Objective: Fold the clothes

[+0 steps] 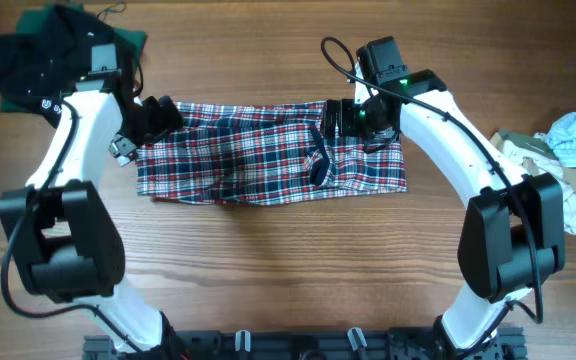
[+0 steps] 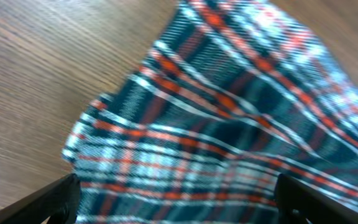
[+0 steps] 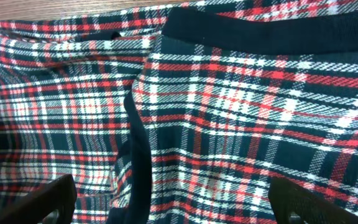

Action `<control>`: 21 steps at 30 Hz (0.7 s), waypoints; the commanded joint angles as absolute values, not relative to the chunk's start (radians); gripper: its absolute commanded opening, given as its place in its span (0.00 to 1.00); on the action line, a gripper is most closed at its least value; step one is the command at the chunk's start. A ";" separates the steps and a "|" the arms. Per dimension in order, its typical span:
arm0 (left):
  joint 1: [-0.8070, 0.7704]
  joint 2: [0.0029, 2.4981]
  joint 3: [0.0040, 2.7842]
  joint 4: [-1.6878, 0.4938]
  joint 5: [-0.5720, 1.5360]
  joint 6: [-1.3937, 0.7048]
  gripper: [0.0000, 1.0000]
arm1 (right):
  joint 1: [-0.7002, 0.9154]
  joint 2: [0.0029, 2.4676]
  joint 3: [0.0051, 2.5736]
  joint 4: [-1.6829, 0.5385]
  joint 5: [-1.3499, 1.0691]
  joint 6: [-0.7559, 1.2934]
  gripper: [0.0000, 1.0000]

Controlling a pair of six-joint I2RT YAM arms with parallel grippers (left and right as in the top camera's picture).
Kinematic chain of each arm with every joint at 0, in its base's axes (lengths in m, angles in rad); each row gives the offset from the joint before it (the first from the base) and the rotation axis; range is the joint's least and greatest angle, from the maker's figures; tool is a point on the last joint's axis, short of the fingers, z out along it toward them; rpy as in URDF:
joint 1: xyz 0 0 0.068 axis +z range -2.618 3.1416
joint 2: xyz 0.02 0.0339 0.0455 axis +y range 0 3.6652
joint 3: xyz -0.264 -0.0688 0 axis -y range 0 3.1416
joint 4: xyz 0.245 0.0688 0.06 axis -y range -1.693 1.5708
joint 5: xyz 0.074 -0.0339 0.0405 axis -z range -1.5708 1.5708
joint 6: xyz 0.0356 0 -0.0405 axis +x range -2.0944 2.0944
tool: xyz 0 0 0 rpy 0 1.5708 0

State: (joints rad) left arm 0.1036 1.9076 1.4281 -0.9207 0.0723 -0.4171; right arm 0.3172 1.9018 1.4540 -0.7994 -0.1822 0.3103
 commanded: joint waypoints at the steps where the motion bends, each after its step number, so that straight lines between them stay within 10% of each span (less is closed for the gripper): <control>1: 0.150 1.972 1.425 -0.911 0.063 -0.364 1.00 | 0.315 1.925 1.463 -0.801 -0.178 0.314 1.00; 18: 0.161 2.121 1.425 -0.875 0.224 -0.238 1.00 | 0.315 1.925 1.463 -0.802 -0.178 0.314 1.00; 21: 0.161 2.137 1.425 -0.875 0.285 -0.208 0.88 | 0.315 1.925 1.463 -0.801 -0.178 0.314 1.00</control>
